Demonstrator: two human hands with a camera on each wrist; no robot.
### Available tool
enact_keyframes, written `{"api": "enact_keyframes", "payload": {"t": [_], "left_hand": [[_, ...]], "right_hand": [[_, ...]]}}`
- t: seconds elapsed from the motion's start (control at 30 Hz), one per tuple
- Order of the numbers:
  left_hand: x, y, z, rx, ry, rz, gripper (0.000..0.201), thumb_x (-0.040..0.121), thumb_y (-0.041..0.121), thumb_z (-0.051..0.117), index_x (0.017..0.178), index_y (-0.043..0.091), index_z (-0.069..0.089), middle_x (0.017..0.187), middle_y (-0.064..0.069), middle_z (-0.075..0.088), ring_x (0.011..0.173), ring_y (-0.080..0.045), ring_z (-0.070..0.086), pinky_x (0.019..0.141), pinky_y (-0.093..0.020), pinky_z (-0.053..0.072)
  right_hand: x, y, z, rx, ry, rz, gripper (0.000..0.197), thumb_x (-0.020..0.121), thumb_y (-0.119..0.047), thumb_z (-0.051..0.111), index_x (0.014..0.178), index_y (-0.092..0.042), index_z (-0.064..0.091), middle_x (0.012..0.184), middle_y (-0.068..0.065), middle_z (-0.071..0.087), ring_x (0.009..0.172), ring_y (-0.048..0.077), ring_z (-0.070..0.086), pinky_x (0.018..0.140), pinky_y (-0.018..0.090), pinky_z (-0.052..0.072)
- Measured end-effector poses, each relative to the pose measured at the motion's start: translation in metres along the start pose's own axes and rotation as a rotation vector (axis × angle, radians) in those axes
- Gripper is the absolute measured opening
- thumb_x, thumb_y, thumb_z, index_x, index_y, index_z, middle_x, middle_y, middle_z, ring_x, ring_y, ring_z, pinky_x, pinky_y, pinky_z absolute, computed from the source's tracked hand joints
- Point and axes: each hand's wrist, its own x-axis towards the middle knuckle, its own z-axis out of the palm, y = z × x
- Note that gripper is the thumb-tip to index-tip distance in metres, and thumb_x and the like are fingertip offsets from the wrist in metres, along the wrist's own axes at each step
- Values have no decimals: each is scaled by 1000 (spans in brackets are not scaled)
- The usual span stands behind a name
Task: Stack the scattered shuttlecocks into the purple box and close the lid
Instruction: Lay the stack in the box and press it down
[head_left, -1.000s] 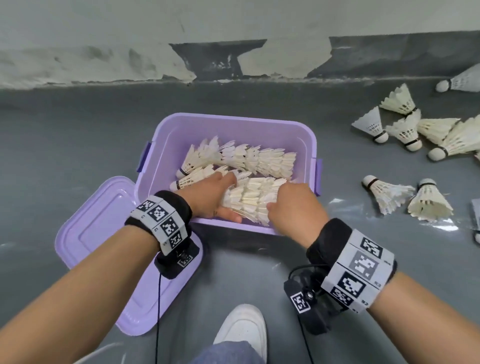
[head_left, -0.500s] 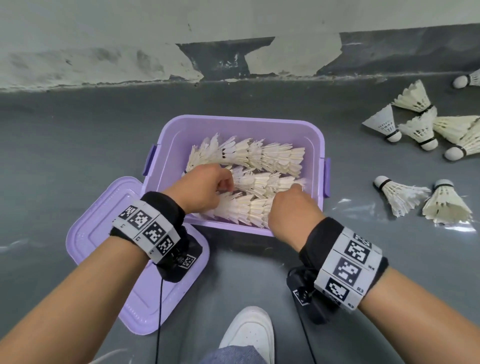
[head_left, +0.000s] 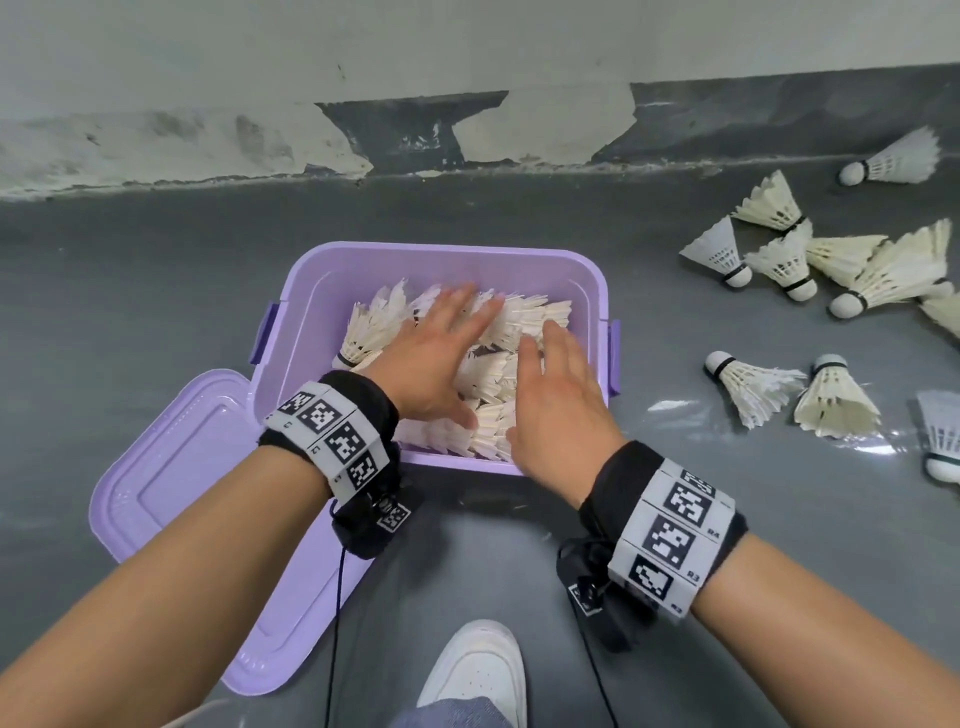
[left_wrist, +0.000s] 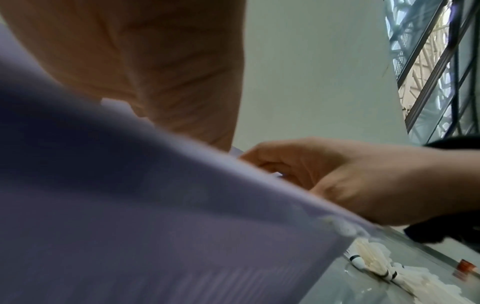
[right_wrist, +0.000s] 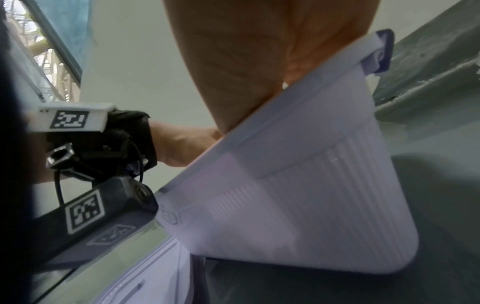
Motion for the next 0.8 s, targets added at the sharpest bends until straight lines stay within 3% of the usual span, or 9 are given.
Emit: {"api": "enact_keyframes", "payload": {"t": [0.13, 0.4, 0.6, 0.7, 0.8], "left_hand": [[14, 3, 9, -6, -218, -24, 137, 57, 38, 88, 149, 29, -14, 157, 3, -23, 143, -19, -21, 116, -55, 10], [14, -2, 10, -137, -213, -22, 132, 58, 35, 88, 149, 36, -8, 155, 10, -25, 141, -11, -24, 118, -52, 5], [10, 4, 7, -62, -216, -25, 135, 59, 38, 87, 149, 34, -13, 154, 5, -30, 141, -17, -27, 117, -52, 1], [1, 7, 3, -75, -218, -9, 136, 58, 47, 85, 148, 33, -16, 154, 3, -31, 139, -19, -32, 116, -56, -2], [-7, 18, -5, -112, -184, -13, 129, 61, 49, 83, 150, 33, -9, 156, 4, -24, 141, -18, -28, 117, -53, -2]], "right_hand": [[6, -3, -6, -73, -153, 10, 89, 87, -15, 53, 147, 5, -9, 154, 25, -18, 144, 38, -15, 120, 43, 3], [27, -5, 4, -142, -334, 115, 101, 83, -12, 63, 145, 7, -14, 151, 26, -25, 141, 42, -20, 117, 45, 3], [29, -1, 10, -86, -285, 125, 99, 80, -7, 62, 145, 7, -12, 153, 24, -24, 142, 39, -20, 118, 43, 2], [21, 3, 10, -44, -199, 82, 106, 81, -22, 70, 146, 6, -9, 153, 25, -20, 142, 40, -20, 117, 44, 0], [13, 5, 7, 8, -126, 45, 114, 79, -40, 72, 147, 5, -7, 154, 25, -19, 141, 40, -21, 119, 45, -1]]}}
